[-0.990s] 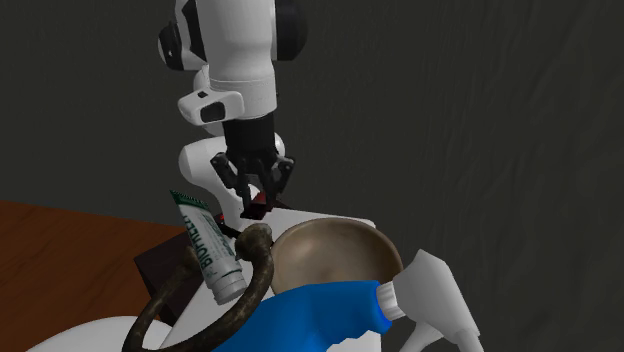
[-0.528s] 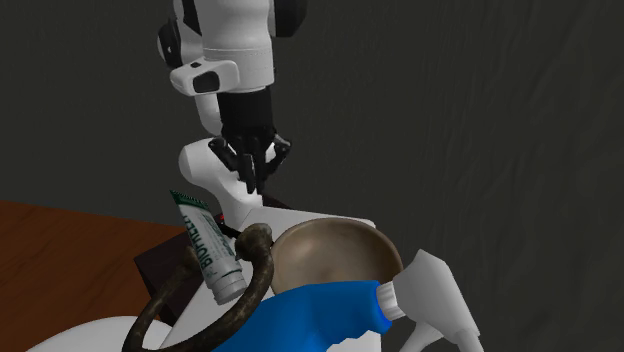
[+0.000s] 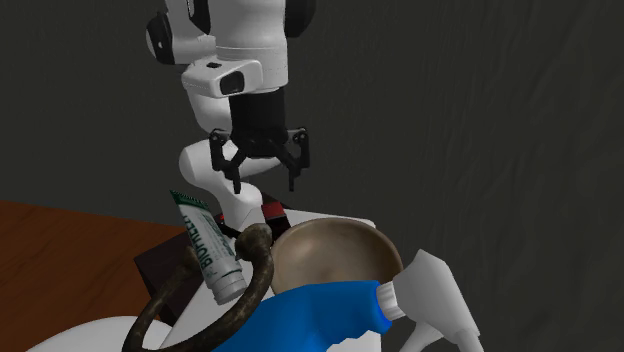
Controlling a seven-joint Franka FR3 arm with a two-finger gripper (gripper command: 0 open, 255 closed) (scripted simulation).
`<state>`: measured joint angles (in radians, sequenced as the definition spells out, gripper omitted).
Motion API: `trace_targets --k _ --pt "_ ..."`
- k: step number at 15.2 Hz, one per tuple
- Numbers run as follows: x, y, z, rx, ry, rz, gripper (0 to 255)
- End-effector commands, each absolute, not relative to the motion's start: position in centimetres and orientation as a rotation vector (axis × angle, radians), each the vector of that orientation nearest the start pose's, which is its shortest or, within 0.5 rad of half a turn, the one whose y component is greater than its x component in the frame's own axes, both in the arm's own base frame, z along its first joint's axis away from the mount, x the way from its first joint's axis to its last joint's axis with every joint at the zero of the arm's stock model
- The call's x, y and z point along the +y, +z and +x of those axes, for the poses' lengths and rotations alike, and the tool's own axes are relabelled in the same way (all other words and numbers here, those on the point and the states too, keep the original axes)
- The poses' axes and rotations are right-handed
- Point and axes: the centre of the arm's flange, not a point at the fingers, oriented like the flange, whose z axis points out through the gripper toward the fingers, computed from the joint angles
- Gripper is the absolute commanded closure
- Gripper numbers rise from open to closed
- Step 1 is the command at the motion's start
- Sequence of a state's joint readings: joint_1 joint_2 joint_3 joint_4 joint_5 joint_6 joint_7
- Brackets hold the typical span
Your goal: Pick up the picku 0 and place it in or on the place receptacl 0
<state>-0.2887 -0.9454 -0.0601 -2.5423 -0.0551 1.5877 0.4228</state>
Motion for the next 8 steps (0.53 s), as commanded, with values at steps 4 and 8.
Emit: trace_targets --k 4,8 --pt "-9.5 52.5 26.7 0.761 0.000 -3.070 0" --pt "-9.5 50.4 26.7 0.761 0.000 -3.070 0"
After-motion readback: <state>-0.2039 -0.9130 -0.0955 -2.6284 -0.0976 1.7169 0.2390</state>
